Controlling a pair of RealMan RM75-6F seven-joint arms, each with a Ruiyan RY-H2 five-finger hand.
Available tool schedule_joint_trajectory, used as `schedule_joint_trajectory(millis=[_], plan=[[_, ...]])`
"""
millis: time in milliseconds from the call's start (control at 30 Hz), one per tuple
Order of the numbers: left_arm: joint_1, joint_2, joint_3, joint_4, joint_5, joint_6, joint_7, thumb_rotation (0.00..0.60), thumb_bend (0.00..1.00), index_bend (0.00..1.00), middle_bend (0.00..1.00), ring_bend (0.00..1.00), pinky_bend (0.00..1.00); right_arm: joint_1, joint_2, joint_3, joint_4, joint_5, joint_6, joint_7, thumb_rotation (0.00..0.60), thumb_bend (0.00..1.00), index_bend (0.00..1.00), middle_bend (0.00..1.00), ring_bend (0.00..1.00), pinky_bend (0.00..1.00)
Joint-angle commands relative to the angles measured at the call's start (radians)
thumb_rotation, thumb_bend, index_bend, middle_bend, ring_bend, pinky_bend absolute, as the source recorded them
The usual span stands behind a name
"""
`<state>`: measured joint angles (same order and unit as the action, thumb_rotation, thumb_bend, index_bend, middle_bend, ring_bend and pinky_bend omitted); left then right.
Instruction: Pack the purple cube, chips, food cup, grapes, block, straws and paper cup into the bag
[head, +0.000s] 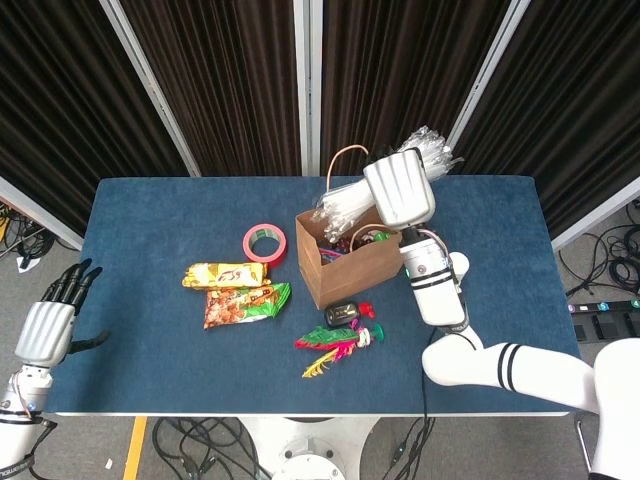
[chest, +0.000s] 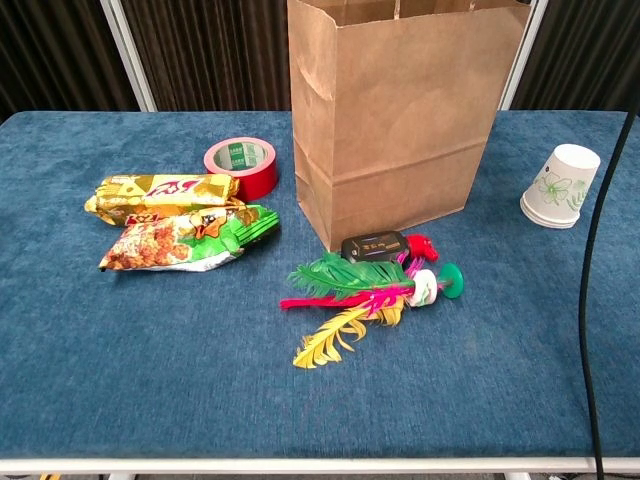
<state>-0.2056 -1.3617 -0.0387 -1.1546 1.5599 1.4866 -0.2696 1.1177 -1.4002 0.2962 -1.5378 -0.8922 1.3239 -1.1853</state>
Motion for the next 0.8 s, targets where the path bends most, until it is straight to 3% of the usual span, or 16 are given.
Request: schedule_joint_trajectory(millis=[33, 300, 800], plan=[[-0.002, 0.000, -0.001, -0.002, 0.000, 0.000, 0.000, 0.600, 0.08, 0.11, 0.09, 0.04, 0.20, 0.005, 0.012, -0.020, 0.010, -0.025, -0.016, -0.024, 0.600, 0.03, 0.62, 0.57, 0.86, 0.88], [0.000, 0.000, -0.001, -0.001, -0.002, 0.001, -0.001, 0.600, 0.08, 0.11, 0.09, 0.04, 0.20, 0.025, 0.017, -0.060, 0.029, -0.066, -0.055, -0.106, 0.600, 0.04, 0.63, 0.57, 0.86, 0.88], [0.004, -0.004, -0.002, 0.014, -0.003, 0.007, -0.019, 0.600, 0.08, 0.11, 0.09, 0.03, 0.20, 0.036, 0.013, -0.084, 0.009, -0.025, -0.101, -0.205, 0.600, 0.04, 0.63, 0.57, 0.86, 0.88]])
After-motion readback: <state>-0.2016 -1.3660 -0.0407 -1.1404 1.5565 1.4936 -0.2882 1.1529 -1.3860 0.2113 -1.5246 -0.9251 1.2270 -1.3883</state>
